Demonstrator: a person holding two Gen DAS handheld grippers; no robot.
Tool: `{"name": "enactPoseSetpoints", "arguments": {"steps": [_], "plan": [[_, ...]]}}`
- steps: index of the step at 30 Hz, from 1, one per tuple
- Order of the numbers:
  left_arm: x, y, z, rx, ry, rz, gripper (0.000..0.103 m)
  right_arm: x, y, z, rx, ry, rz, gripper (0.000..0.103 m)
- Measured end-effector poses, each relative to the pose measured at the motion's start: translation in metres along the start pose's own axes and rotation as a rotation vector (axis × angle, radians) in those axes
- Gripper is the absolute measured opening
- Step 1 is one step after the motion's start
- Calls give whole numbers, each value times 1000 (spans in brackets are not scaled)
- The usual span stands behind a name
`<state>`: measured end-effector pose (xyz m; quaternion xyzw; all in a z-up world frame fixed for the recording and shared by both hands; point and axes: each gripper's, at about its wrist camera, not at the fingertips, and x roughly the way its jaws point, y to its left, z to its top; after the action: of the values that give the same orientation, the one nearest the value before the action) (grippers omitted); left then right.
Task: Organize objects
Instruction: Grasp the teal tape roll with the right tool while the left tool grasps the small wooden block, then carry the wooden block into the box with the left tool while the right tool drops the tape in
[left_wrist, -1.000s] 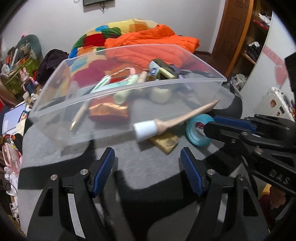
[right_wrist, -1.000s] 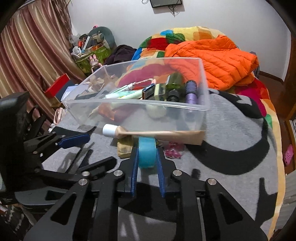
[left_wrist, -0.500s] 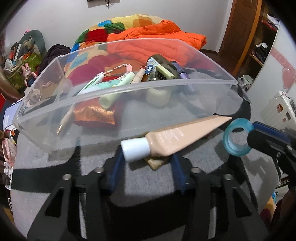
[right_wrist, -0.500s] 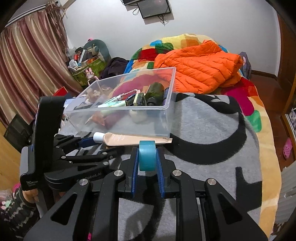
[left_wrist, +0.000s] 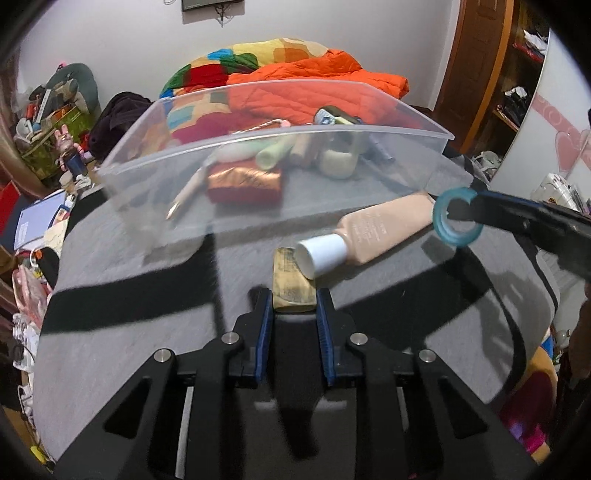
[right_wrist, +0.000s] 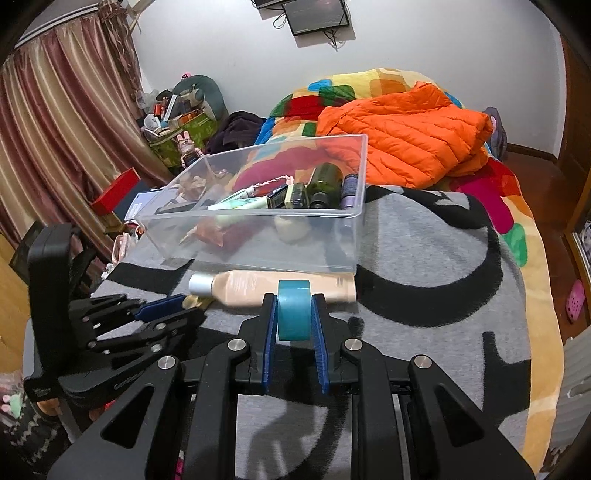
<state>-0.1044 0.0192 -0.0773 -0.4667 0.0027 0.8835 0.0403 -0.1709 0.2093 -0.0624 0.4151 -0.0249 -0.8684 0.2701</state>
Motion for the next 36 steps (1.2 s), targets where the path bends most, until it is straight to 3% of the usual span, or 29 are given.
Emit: {"name": "enactPoseSetpoints", "arguments": {"steps": [8, 23, 29, 36], "plan": [[-32, 21, -10, -48, -55, 7, 23, 0, 14, 8, -18, -12, -2, 16], [-78, 29, 33, -47, -220, -24, 23, -3, 22, 36, -34, -61, -12, 16], [-81, 31, 59, -39, -267, -19, 23, -3, 22, 57, -39, -101, -25, 16], [-61, 40, 86, -59, -260, -41, 23, 13, 25, 83, -60, -104, -21, 16]]}}
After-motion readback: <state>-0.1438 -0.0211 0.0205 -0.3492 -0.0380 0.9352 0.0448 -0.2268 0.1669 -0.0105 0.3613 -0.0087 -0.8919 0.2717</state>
